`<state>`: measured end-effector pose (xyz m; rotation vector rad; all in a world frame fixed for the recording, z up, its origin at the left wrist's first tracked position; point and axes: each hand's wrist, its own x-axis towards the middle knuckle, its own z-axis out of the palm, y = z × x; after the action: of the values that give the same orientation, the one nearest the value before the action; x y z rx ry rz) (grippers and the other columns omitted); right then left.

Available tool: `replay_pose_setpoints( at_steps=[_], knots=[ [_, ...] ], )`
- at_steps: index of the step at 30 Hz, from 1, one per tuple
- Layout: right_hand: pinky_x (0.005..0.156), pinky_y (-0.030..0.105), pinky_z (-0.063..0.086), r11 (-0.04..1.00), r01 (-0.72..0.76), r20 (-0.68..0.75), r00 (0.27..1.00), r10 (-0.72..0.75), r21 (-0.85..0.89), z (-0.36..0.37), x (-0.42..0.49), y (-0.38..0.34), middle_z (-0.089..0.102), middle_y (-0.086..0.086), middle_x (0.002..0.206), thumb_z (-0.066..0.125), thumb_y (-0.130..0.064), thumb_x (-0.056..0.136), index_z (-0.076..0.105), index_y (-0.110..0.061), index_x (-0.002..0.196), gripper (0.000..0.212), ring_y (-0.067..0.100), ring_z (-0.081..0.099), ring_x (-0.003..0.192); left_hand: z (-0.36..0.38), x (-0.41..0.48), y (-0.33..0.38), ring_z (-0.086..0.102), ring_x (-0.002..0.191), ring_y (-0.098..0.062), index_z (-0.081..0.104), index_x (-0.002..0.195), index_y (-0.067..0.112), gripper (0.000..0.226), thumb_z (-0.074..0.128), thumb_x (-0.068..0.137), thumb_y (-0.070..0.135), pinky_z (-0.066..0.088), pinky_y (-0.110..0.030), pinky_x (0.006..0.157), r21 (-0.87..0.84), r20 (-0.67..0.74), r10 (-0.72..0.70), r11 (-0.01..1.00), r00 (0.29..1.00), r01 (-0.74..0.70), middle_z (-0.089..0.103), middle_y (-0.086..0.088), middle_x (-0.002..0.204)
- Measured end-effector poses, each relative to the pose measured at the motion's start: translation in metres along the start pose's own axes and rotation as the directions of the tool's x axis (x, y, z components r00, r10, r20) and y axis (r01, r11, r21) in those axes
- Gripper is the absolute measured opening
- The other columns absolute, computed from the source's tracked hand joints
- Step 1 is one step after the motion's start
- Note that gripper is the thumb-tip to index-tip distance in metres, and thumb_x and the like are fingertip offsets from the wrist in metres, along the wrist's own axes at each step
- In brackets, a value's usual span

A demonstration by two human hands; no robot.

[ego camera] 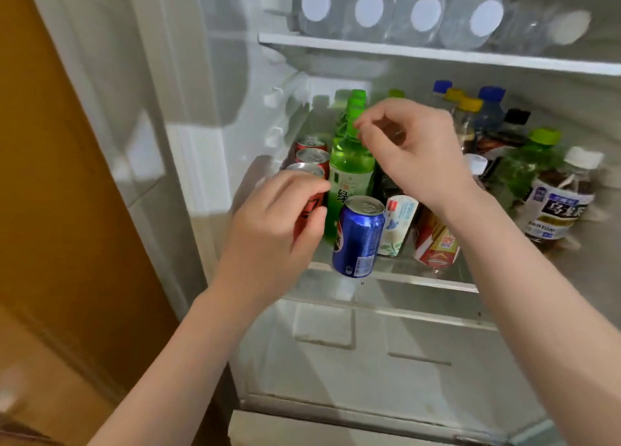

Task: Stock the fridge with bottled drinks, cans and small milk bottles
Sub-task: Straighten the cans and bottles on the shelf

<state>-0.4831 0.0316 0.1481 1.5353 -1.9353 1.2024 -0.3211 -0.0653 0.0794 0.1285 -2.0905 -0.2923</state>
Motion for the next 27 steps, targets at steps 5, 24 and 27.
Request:
replay_pose_setpoints(
  at_steps=[5,24,27],
  knots=[
    [0.082,0.035,0.050,0.978,0.091,0.189,0.980,-0.055,-0.187,0.016,0.052,0.002,0.071,-0.001,0.091,0.056,-0.020,0.089,0.071,-0.015,0.094,0.017,0.018,0.065,0.086,-0.013,0.028,0.006,0.063,0.095,-0.029,0.073,0.095,0.006,0.016,0.060,0.087,0.003,0.050,-0.036,0.081,0.294,-0.104,0.268,0.928,0.958,-0.227,0.069,-0.008,0.102],
    [0.068,0.026,0.041,0.768,0.264,0.742,0.559,0.371,-0.584,0.098,0.150,0.040,0.059,0.004,0.120,0.062,-0.041,0.083,0.058,-0.018,0.122,0.045,0.022,0.054,0.095,-0.051,0.060,-0.024,0.009,0.141,-0.035,0.061,0.120,0.001,0.041,0.060,0.080,-0.007,0.010,-0.033,0.117,0.308,-0.391,0.105,0.951,0.914,0.022,0.013,-0.039,0.143],
    [0.084,0.033,0.049,0.753,0.251,0.741,0.521,0.424,-0.608,0.109,0.155,0.046,0.058,0.002,0.116,0.065,-0.051,0.075,0.057,-0.019,0.120,0.055,0.023,0.057,0.096,-0.049,0.058,-0.027,0.008,0.143,-0.036,0.066,0.109,0.003,0.029,0.060,0.082,-0.006,0.009,-0.029,0.116,0.248,-0.373,0.106,0.969,0.922,-0.011,0.011,-0.032,0.146]
  ],
)
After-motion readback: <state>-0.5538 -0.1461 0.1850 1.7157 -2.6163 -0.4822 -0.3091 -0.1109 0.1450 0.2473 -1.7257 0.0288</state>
